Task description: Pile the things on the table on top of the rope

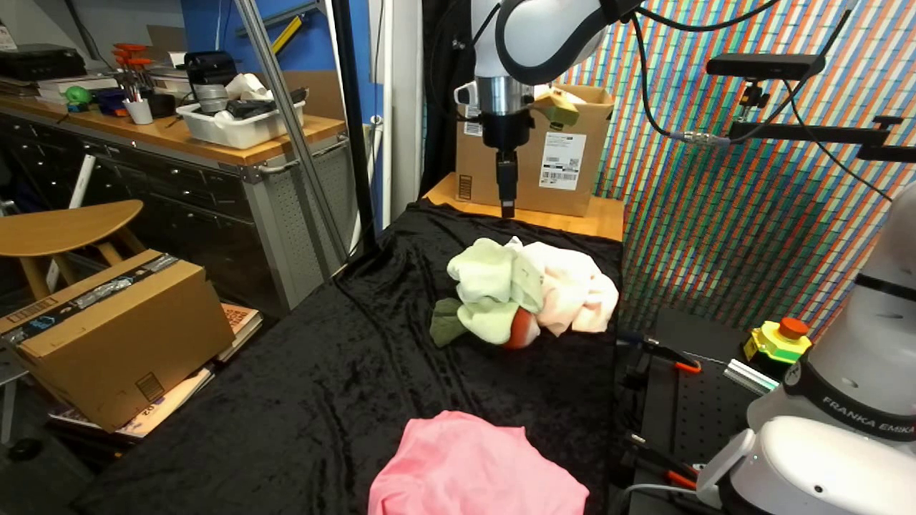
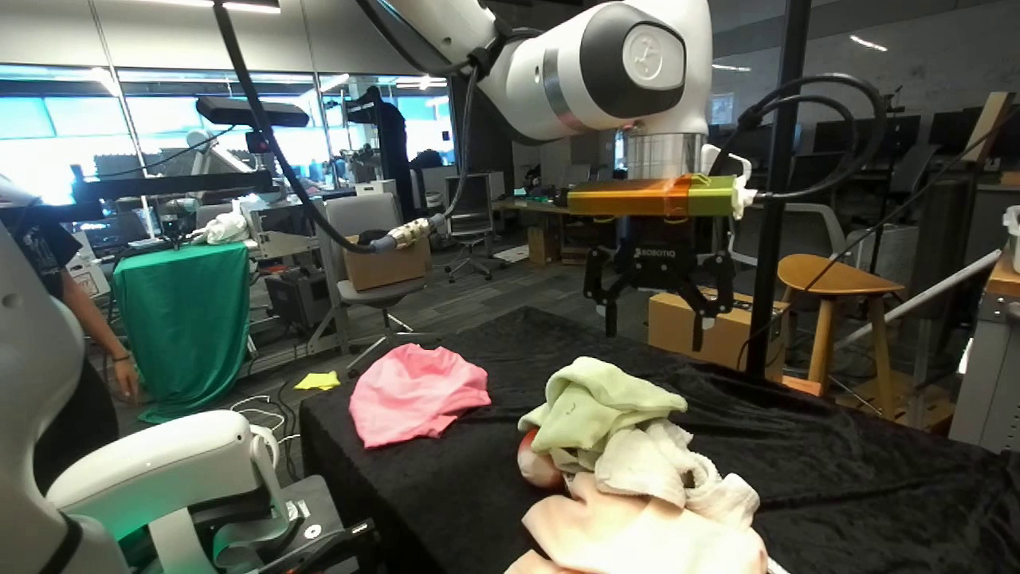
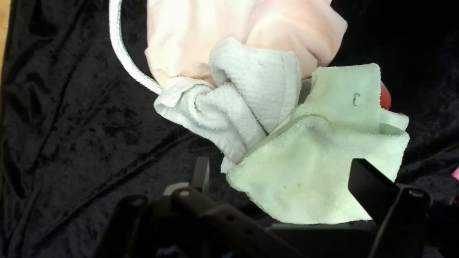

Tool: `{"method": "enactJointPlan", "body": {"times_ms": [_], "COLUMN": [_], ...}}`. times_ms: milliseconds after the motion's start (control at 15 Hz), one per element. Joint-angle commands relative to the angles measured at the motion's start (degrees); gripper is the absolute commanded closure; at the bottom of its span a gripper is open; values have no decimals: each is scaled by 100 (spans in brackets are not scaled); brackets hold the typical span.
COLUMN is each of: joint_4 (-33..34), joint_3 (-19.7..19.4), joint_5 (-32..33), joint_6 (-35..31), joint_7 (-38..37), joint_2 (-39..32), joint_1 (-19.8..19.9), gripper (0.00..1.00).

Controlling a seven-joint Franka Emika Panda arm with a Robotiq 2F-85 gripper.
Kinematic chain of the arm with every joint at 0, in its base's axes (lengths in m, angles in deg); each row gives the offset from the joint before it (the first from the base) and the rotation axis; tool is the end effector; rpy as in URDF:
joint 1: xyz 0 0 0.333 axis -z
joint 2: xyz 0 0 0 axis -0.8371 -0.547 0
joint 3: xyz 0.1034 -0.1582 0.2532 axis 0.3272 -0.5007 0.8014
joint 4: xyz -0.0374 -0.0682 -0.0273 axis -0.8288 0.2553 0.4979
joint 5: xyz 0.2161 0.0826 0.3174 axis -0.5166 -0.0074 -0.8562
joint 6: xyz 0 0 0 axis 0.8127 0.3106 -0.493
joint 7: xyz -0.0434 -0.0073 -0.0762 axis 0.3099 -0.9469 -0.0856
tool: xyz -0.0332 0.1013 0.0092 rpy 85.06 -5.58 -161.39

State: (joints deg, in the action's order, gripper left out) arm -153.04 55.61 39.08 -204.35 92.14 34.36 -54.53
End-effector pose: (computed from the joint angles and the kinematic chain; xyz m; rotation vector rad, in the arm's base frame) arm 0.5383 -0.0341 0.3865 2.9879 0.7001 -0.1618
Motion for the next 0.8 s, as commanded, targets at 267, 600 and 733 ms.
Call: {"method": "enactJointPlan", "body": {"times_ms": [267, 600, 733], "joint_4": [503, 333, 232], "joint_3": [131, 400, 543], "joint_5": [479, 605, 557], "joint_6": [150, 79, 76], "joint_7": [175, 259, 229], "joint_2": [124, 218, 221], "joint_1": [-172, -457, -600], "gripper": [0, 0, 0]}}
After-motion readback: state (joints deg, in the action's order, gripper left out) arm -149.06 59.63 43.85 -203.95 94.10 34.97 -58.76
